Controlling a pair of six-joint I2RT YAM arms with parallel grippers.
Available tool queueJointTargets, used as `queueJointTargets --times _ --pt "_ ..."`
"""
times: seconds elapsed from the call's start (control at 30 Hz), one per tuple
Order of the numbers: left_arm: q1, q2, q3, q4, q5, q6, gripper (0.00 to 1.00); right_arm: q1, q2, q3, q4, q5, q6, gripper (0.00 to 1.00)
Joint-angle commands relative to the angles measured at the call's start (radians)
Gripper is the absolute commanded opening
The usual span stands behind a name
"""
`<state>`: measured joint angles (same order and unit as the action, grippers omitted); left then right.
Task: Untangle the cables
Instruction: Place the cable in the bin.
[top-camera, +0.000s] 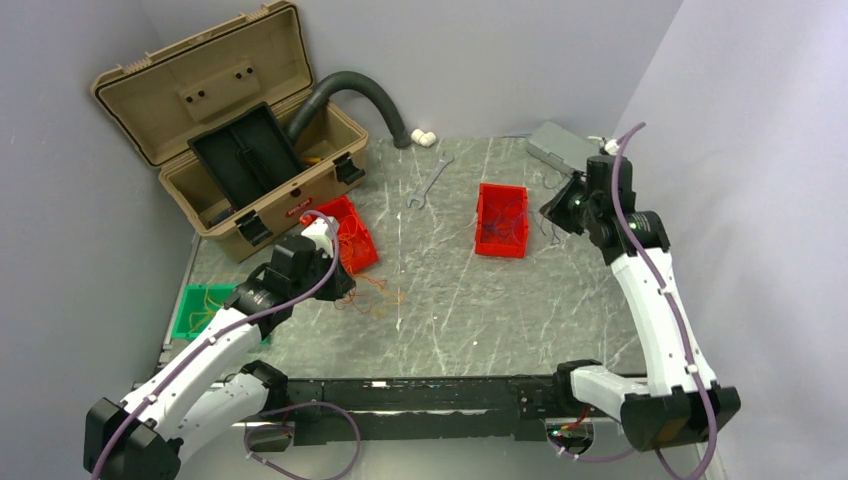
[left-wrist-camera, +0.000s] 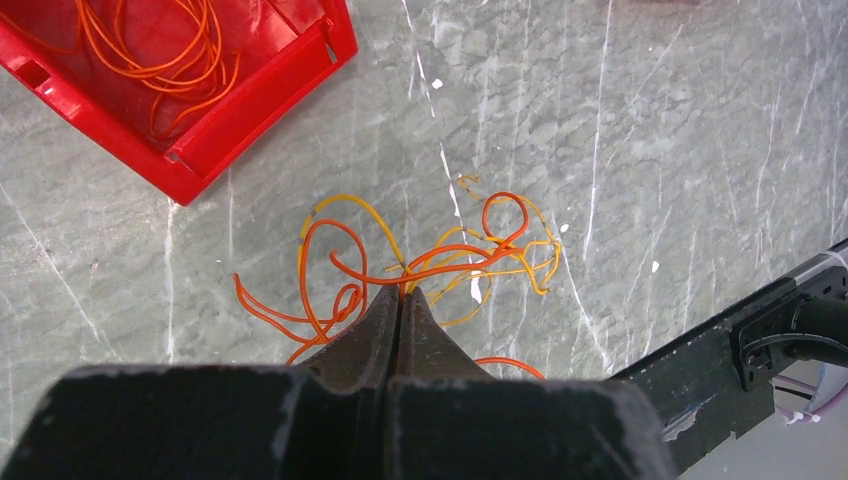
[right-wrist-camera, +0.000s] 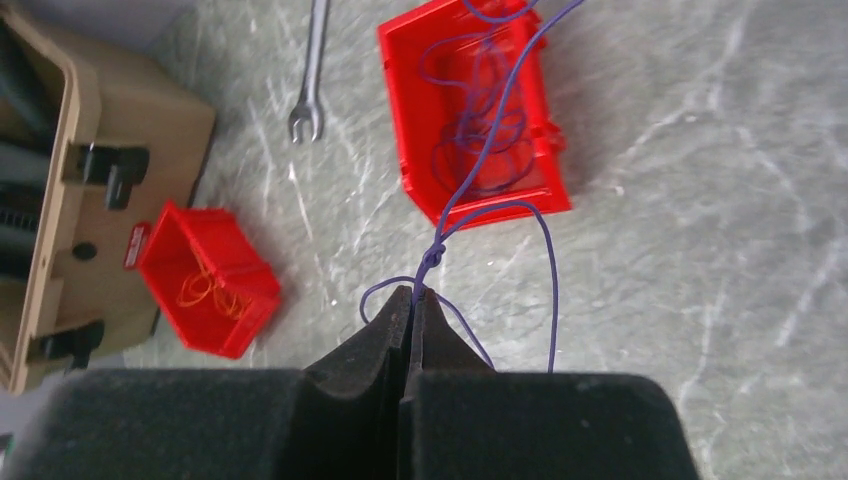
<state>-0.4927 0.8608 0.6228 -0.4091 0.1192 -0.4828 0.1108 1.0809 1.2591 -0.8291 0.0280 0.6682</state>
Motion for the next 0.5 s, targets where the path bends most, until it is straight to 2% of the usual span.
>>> queueJointTargets --times 0.0,0.23,0.47 --pt "-0.006 -0.023 0.016 0.011 0.012 0.006 0.0 0.018 0.094 0.04 0.1 -0.185 -0.045 0.0" --pt "-0.005 -0.034 0.021 -0.014 0.007 0.006 0.0 0.017 0.259 -0.003 0.246 -0.368 0.001 0.0" --pt "-0.005 -0.026 0.02 -0.01 0.015 0.005 0.0 0.009 0.402 -0.054 0.329 -0.376 0.047 0.0"
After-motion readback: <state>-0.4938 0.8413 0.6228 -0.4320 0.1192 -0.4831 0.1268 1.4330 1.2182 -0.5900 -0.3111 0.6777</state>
